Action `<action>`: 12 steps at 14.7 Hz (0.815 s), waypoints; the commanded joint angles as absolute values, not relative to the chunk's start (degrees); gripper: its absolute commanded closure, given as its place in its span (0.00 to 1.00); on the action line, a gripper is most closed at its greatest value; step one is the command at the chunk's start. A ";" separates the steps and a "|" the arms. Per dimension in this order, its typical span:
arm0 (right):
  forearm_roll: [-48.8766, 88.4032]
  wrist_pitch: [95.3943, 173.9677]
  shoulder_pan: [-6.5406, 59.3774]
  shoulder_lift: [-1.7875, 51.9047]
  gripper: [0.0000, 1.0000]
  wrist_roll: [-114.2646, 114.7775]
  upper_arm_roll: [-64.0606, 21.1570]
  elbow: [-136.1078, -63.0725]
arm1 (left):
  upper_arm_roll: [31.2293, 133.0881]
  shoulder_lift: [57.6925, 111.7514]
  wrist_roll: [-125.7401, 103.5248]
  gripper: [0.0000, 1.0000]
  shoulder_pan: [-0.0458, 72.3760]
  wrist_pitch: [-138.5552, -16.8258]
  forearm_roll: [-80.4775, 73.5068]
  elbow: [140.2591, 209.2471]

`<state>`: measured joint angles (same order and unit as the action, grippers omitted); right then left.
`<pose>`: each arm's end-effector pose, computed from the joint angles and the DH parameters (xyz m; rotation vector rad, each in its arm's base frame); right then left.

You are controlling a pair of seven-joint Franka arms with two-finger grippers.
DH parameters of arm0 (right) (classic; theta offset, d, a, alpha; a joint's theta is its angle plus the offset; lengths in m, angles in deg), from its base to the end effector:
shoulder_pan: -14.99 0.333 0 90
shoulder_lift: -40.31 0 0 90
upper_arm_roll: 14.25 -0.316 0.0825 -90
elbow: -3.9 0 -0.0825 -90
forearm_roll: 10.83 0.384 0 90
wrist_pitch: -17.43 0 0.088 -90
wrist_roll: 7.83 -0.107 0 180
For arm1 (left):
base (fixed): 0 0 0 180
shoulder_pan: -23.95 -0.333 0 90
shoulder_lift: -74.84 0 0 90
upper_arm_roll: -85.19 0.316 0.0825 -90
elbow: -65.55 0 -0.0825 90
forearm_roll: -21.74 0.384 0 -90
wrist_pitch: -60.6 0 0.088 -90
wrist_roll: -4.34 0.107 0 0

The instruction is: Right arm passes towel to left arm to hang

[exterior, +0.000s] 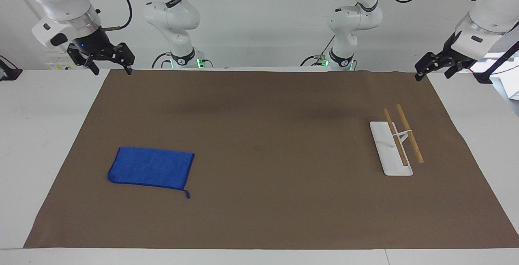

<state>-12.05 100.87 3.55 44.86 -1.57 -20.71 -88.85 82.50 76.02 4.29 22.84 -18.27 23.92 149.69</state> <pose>0.5154 -0.0449 0.6349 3.1167 0.0313 -0.1343 0.5403 -0.0100 0.6447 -3.0982 0.0333 0.1737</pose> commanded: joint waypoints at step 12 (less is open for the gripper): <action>-11.18 105.12 3.04 46.11 0.00 2.89 -20.84 -91.98 | 82.55 74.66 4.51 0.00 22.72 -18.76 24.82 151.16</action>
